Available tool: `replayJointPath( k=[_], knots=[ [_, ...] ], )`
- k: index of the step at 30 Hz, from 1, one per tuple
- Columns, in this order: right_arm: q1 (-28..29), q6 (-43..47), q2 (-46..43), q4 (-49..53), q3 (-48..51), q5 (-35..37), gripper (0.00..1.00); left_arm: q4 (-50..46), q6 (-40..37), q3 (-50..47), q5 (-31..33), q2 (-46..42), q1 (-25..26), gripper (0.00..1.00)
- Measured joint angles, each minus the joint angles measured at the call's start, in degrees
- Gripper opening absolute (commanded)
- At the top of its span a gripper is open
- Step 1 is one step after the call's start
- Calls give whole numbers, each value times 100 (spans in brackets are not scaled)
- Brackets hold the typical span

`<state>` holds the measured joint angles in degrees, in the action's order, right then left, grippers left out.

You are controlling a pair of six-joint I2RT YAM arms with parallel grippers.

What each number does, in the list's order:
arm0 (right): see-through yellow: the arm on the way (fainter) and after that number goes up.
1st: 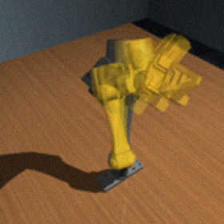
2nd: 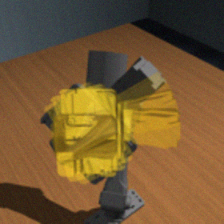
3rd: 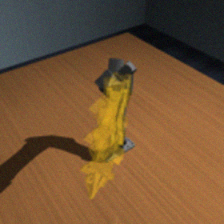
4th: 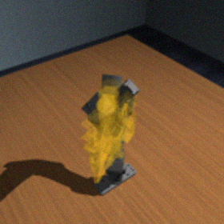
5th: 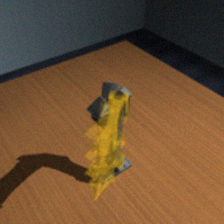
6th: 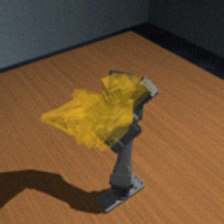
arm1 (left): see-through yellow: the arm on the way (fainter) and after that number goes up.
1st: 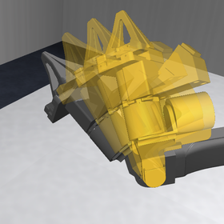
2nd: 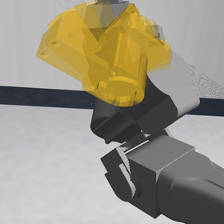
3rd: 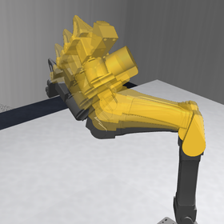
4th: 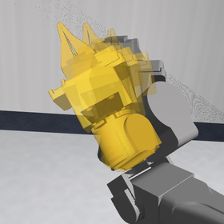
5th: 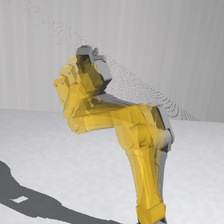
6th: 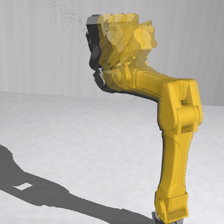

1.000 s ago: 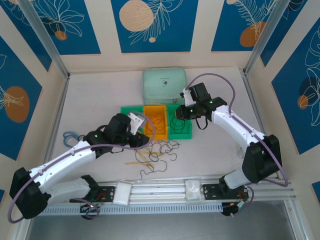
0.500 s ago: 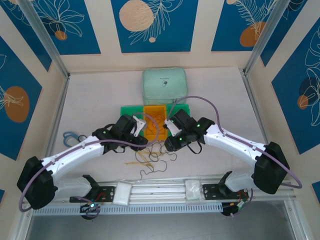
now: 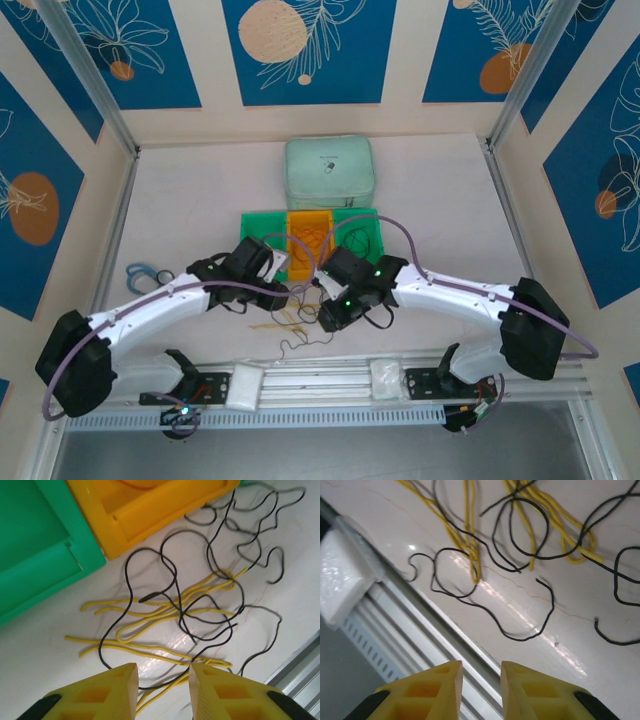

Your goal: Untangle the cables

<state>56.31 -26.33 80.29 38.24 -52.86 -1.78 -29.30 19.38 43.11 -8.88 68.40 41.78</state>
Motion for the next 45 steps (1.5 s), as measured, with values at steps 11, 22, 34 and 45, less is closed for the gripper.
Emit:
replayJointPath(
  k=[11,22,34,45],
  knots=[
    [149,-627,603,-85,13,413,29,2,160,0,0,-238,-96,37],
    [164,-721,1189,-177,11,763,27,-15,160,-2,2,-455,-118,38],
    [179,-656,1311,-291,-66,632,0,-13,160,-79,4,-455,-155,38],
    [92,-157,-249,85,-455,129,0,11,157,-87,-2,-455,-164,38]
  ],
)
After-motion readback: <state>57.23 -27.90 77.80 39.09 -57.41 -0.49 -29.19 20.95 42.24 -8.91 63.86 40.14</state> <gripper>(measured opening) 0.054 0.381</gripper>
